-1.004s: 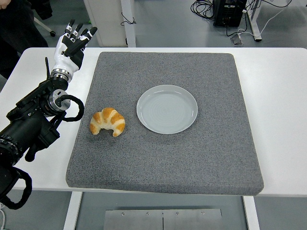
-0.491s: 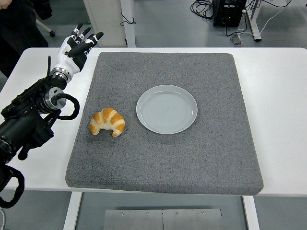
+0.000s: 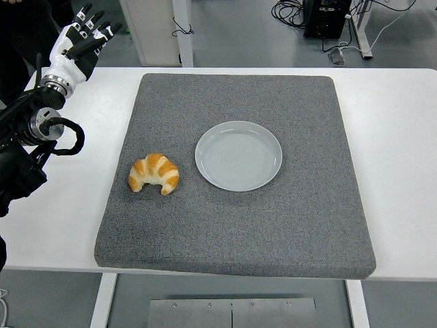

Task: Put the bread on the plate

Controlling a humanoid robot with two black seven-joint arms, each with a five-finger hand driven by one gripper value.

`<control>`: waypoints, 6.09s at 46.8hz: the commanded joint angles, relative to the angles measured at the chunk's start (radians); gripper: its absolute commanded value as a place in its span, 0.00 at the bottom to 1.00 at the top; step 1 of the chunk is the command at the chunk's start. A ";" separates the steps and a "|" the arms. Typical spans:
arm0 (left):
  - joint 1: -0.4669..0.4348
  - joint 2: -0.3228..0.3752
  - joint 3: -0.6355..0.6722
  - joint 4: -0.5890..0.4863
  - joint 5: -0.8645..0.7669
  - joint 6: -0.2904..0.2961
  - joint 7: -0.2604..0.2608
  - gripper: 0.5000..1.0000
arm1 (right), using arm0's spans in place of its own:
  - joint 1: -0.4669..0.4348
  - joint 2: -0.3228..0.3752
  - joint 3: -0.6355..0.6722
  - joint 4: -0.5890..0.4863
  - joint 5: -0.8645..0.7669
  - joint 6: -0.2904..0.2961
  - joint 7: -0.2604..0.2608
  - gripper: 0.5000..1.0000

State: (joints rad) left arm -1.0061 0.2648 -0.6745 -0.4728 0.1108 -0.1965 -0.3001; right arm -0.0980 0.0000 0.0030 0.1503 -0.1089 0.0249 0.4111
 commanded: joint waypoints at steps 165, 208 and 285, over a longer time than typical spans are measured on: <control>0.060 0.499 0.541 -0.938 1.113 0.262 0.137 0.90 | 0.000 0.000 -0.001 0.000 0.000 0.000 0.000 1.00; 0.092 0.426 0.596 -0.854 1.170 0.408 0.142 0.84 | 0.000 0.000 0.000 -0.001 0.000 0.000 0.000 1.00; -0.094 0.419 0.535 -0.797 1.063 0.370 0.137 0.42 | 0.000 0.000 0.000 0.000 0.000 0.001 0.000 1.00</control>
State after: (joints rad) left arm -1.0909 0.6899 -0.1393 -1.2892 1.1752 0.1915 -0.1616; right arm -0.0982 0.0000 0.0030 0.1496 -0.1089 0.0254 0.4111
